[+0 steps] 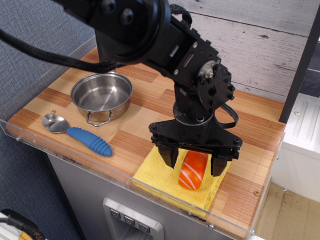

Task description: Move the red meat to the front right side of the silver pot.

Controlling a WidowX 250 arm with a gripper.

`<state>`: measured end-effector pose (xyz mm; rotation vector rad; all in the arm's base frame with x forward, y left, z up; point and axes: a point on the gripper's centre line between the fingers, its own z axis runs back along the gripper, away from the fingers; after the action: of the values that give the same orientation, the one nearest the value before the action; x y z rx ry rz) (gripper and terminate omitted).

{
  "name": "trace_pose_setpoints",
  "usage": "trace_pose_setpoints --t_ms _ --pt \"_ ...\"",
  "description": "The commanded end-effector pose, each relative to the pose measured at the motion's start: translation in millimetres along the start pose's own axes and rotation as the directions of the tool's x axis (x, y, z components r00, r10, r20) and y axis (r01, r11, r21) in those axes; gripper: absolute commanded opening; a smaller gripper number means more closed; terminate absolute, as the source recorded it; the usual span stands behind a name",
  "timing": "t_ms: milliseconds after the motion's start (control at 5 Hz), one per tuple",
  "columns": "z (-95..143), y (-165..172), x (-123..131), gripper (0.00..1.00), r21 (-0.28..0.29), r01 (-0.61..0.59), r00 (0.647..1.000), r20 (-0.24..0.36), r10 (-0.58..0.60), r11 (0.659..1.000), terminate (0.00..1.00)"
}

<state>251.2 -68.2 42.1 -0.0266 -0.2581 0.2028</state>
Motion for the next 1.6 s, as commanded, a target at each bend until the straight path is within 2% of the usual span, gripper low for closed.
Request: trace_pose_setpoints --t_ms 0,200,400,800,1000,1400 --pt "-7 2 0 1.00 0.005 0.008 1.000 -0.026 -0.008 1.000 0.00" --pt "-8 3 0 1.00 0.008 -0.005 1.000 -0.027 0.005 1.000 0.00" --pt "-8 4 0 0.00 -0.002 -0.013 1.000 -0.028 0.013 1.000 0.00" --pt "0 5 1 0.00 -0.013 -0.021 1.000 -0.012 0.020 1.000 0.00" --pt "7 5 2 0.00 -0.001 -0.026 1.000 0.003 0.026 1.000 0.00" --pt "38 5 8 0.00 0.042 -0.027 0.999 0.042 0.025 0.999 0.00"
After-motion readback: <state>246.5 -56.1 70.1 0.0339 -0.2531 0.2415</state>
